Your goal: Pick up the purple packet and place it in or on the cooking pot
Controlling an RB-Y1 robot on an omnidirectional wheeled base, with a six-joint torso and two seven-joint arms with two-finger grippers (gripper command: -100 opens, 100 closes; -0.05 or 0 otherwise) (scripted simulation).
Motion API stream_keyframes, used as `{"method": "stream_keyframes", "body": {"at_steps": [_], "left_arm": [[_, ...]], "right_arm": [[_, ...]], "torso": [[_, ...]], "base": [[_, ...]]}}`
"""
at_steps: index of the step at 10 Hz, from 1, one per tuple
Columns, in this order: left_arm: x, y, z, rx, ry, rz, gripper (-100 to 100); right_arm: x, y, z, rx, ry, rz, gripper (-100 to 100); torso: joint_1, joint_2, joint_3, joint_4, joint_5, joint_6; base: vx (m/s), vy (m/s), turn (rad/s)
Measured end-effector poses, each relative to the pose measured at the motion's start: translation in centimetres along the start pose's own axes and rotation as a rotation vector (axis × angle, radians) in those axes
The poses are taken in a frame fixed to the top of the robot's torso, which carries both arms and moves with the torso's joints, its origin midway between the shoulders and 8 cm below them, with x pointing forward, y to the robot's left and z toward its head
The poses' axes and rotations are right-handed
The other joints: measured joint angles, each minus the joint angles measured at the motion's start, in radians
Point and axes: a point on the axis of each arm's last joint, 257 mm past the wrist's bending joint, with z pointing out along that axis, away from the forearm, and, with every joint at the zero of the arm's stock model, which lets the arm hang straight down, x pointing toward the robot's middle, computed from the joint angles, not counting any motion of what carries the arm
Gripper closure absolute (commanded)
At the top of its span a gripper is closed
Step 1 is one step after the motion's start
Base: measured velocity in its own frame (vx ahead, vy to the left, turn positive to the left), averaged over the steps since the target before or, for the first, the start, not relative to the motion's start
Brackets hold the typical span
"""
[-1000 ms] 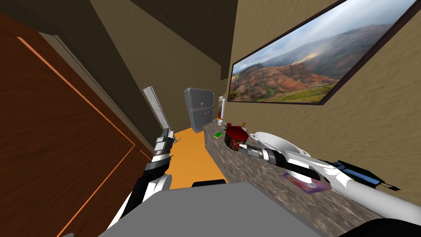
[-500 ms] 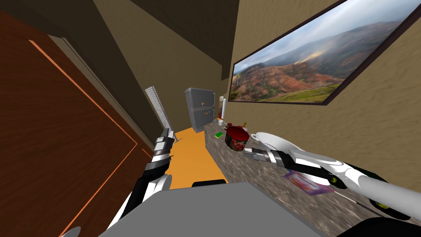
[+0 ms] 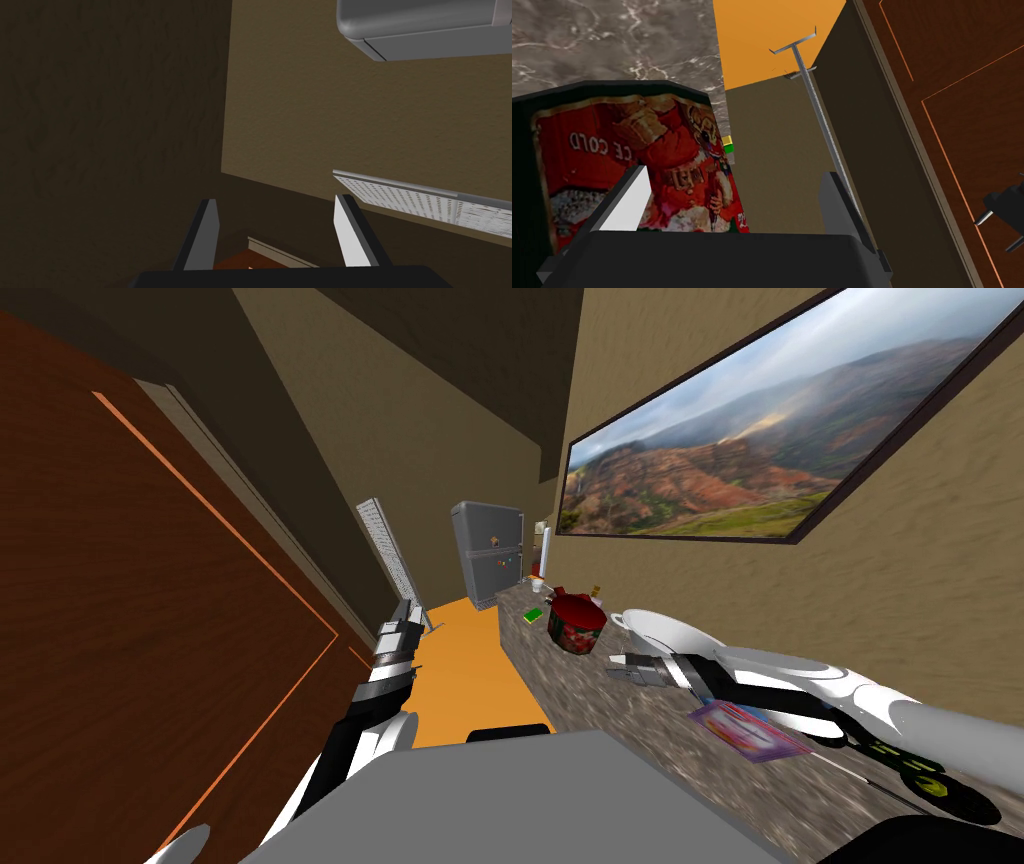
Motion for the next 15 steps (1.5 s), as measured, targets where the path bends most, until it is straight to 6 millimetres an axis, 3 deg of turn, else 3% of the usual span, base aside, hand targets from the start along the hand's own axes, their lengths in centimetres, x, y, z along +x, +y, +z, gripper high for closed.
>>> {"method": "stream_keyframes", "body": {"at_steps": [4, 7, 11, 13, 15], "left_arm": [[0.0, 0.0, 0.0, 0.0, 0.0, 0.0, 0], [0.0, 0.0, 0.0, 0.0, 0.0, 0.0, 0], [0.0, 0.0, 0.0, 0.0, 0.0, 0.0, 0], [0.0, 0.0, 0.0, 0.0, 0.0, 0.0, 0], [0.0, 0.0, 0.0, 0.0, 0.0, 0.0, 0]], "right_arm": [[4.0, -2.4, -3.2, 0.077, 0.164, -0.013, -100], [5.0, -4.4, -4.8, 0.117, 0.242, -0.022, -100], [6.3, -5.5, -7.0, 0.154, 0.322, -0.029, -100], [7.5, -6.7, -9.8, 0.199, 0.419, -0.031, -100], [6.7, -7.6, -10.4, 0.221, 0.401, -0.035, -100]], "torso": [[0.0, 0.0, 0.0, 0.0, 0.0, 0.0], [0.0, 0.0, 0.0, 0.0, 0.0, 0.0], [0.0, 0.0, 0.0, 0.0, 0.0, 0.0], [0.001, 0.0, 0.0, 0.0, 0.0, 0.0], [0.0, 0.0, 0.0, 0.0, -0.001, 0.0]], "base": [[-0.016, -0.004, 0.007], [-0.012, -0.005, 0.007], [-0.012, -0.003, 0.008], [-0.021, -0.008, 0.012], [-0.005, -0.003, 0.0]]}}
